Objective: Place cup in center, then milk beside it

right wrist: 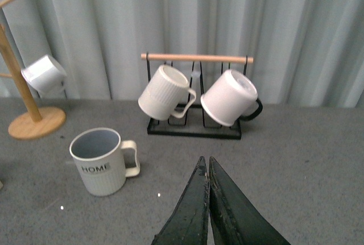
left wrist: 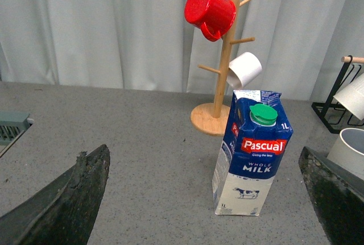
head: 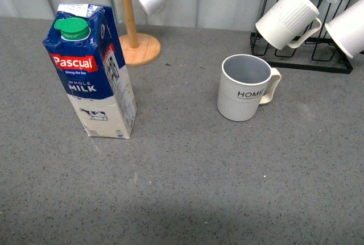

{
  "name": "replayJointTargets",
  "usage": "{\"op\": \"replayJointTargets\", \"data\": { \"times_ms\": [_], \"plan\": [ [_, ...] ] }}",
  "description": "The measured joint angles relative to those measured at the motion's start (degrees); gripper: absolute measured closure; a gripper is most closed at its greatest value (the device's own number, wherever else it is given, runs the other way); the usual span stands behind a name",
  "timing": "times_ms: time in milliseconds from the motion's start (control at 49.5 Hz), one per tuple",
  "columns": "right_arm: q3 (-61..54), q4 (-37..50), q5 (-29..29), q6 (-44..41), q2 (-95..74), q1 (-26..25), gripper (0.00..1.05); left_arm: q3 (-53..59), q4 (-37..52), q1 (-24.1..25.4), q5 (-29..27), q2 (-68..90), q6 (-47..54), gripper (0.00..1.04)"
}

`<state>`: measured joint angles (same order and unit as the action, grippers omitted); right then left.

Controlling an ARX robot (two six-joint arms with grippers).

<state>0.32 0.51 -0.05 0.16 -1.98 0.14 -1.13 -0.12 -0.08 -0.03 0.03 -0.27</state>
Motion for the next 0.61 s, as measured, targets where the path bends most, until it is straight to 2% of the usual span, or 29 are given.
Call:
{"op": "replayJointTargets", "data": {
  "times_ms": [242, 404, 505, 606],
  "plan": [
    [0.0, -0.4, 0.0, -0.1, 1.7, 0.0, 1.03, 0.0, 0.0, 0.0, 0.0, 0.0, 0.0, 0.06],
    [0.0, -0.4, 0.0, -0.1, 1.7, 0.0, 0.79, -1.6, -5.6, -1.7, -3.3, 6.4, -2.1, 0.06],
    [0.0, -0.4, 0.0, -0.1, 1.7, 0.0, 0.63, -1.7, -1.7, -2.9, -3.0, 12.6, -3.3, 0.06],
    [0.0, -0.4, 0.0, -0.1, 1.8, 0.0, 0.45, -1.9, 5.8, -5.3, -2.8, 20.8, -4.5, 0.06]
  ]
}}
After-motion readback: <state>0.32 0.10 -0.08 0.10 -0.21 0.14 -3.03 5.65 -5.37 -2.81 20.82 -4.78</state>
